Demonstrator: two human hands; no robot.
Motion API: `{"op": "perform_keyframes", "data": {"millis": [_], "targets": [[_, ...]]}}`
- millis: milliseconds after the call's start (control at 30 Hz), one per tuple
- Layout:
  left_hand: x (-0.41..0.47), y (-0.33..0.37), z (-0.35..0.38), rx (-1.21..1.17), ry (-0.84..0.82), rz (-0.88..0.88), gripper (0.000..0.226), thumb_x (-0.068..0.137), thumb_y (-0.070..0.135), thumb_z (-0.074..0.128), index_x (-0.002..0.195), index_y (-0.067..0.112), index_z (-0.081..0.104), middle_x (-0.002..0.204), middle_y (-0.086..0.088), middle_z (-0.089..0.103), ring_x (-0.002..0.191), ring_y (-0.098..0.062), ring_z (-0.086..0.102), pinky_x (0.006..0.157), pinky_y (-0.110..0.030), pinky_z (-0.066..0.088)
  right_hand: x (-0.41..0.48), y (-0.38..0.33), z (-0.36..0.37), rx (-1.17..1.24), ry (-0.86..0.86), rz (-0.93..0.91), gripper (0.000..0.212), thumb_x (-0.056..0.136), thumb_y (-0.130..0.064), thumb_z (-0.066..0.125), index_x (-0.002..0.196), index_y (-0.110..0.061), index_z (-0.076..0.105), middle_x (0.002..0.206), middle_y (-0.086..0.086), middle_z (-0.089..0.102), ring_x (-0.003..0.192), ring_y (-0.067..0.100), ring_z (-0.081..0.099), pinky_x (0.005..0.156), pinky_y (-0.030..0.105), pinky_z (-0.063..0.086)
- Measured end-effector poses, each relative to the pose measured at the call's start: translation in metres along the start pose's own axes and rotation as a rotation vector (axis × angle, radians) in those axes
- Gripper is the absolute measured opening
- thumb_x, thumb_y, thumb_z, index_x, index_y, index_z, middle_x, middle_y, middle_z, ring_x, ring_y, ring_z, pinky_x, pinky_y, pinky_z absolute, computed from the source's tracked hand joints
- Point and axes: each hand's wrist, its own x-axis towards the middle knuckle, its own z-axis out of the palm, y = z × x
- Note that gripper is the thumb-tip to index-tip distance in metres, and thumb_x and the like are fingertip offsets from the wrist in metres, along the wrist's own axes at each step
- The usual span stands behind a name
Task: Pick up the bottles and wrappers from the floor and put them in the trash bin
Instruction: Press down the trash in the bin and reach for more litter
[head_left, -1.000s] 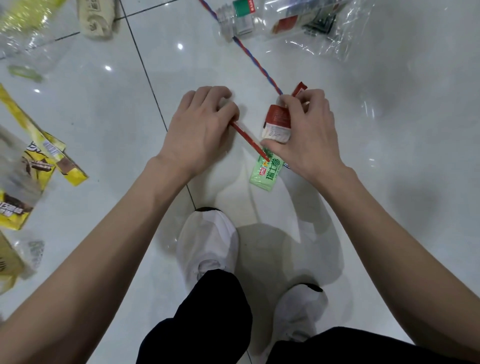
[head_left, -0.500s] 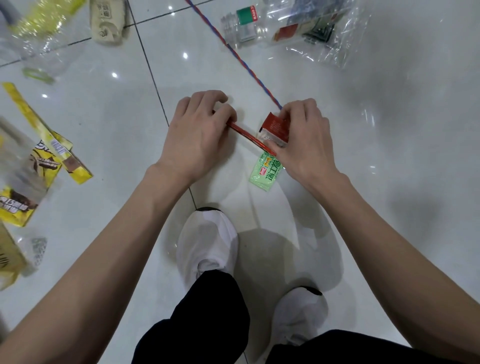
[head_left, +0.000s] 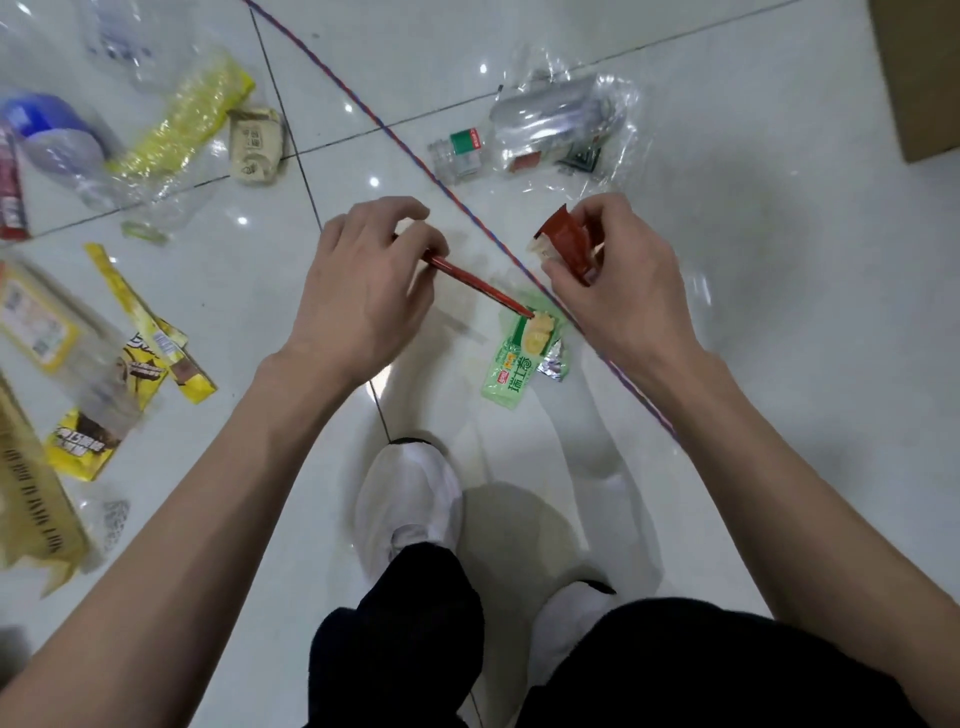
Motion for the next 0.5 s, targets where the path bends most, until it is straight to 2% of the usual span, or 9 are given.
{"op": "perform_keyframes", "data": {"millis": [233,433,500], "targets": [[0.019,0.06,-0.183,-0.01,0.091,0.04,0.022,0.089,0.014,0.059,0.111,0.013,0.064,0.131,-0.011,0.058,0.118,-0.035,0.053,0.096,-0.047,0.038,-0.028,-0.125,-0.15,0.064,0.136,-0.033,0.033,0.087,-0.032,0.072,0.114,-0.019,0.056,0.097,-0.006,0.065,0.081,0.015,0.059,0.076,0.042,0.052],[0.009,0.14,-0.389,-0.023,0.166,0.069,0.02,0.091,0.014,0.06,0.109,0.012,0.066,0.129,-0.011,0.059,0.116,-0.035,0.055,0.094,-0.044,0.037,-0.092,-0.276,-0.316,0.178,0.205,0.009,0.025,0.087,-0.03,0.076,0.103,-0.028,0.056,0.081,-0.02,0.06,0.069,-0.003,0.055,0.066,0.013,0.043],[0.001,0.168,-0.455,-0.022,0.17,0.079,0.019,0.091,0.014,0.062,0.109,0.013,0.066,0.129,-0.011,0.059,0.115,-0.035,0.055,0.094,-0.044,0.038,-0.116,-0.324,-0.37,0.205,0.218,0.02,0.025,0.086,-0.029,0.077,0.1,-0.03,0.057,0.078,-0.021,0.06,0.068,-0.005,0.056,0.064,0.009,0.04]]}}
